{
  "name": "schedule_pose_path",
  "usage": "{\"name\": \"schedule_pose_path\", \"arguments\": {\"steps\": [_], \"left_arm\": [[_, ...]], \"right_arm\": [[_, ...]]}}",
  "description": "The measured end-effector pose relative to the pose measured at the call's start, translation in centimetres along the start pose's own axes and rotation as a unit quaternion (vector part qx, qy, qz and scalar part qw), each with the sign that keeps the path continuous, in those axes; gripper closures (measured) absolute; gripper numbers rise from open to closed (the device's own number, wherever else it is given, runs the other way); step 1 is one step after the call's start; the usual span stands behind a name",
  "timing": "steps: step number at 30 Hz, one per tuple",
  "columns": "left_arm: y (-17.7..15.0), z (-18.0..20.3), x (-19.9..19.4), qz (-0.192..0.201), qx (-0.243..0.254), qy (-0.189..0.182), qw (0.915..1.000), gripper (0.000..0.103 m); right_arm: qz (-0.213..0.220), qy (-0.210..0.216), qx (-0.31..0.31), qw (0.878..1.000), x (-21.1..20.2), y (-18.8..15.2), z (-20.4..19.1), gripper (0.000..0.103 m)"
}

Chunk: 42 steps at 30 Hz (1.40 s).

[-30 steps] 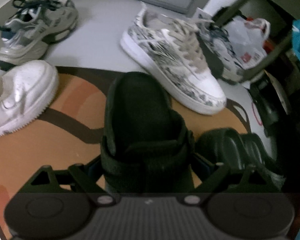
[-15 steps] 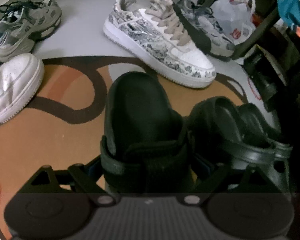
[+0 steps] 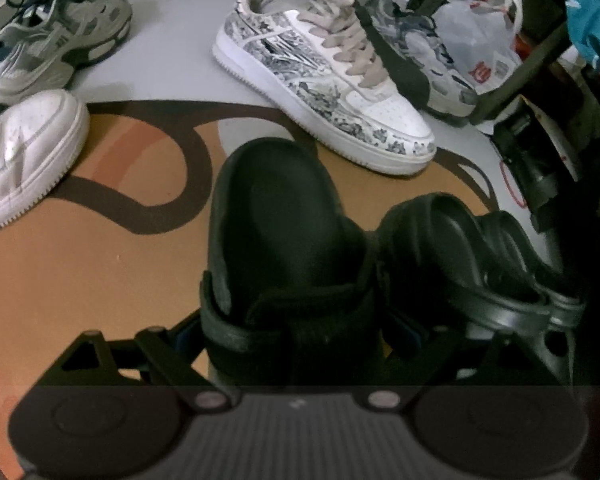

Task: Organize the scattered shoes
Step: 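Carry the black clog with the left tool toward the paired black clogs, then lower the black clog beside the paired clogs and open the left tool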

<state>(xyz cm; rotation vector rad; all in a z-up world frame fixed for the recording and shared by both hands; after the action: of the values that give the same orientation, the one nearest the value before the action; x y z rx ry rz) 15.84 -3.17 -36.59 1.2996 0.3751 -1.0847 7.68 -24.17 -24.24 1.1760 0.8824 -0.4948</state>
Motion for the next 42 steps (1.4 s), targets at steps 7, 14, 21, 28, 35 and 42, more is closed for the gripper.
{"name": "schedule_pose_path", "arguments": {"steps": [7, 14, 21, 28, 35, 42], "left_arm": [[-0.1, 0.1, 0.0, 0.001, -0.010, -0.003, 0.9999, 0.010], [-0.2, 0.6, 0.1, 0.012, 0.002, -0.010, 0.9999, 0.010], [-0.1, 1.0, 0.5, 0.004, 0.012, -0.011, 0.9999, 0.006], [0.1, -0.3, -0.5, -0.011, -0.035, -0.030, 0.9989, 0.006], [0.5, -1.4, -2.5, -0.001, -0.038, -0.045, 0.9983, 0.005], [0.0, -1.5, -2.1, -0.006, -0.076, -0.067, 0.9948, 0.023]], "right_arm": [[0.000, 0.001, 0.000, 1.000, -0.2, 0.0, -0.4, 0.009], [0.003, 0.002, 0.001, 1.000, -0.2, 0.3, -0.4, 0.009], [0.006, 0.003, 0.003, 1.000, -0.1, 0.5, -0.5, 0.009], [0.013, 0.013, 0.011, 1.000, -0.4, 0.9, -0.8, 0.009], [0.013, 0.005, -0.018, 1.000, -0.4, 1.1, -1.1, 0.009], [-0.009, -0.011, -0.010, 1.000, 1.0, -0.3, 0.1, 0.009]]}}
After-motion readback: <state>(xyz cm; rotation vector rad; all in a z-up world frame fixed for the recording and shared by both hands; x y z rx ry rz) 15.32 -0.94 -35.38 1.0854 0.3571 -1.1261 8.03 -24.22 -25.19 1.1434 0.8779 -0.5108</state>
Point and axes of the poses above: each gripper's, at about its wrist camera, not at the fingertips, and x roughly the way its jaws point, z to its right, y to its top, the point moved 10 cm from there along x, roughly the way its jaws point, and after that the axes turned 14 degrees about z, right-handed, at the moved point
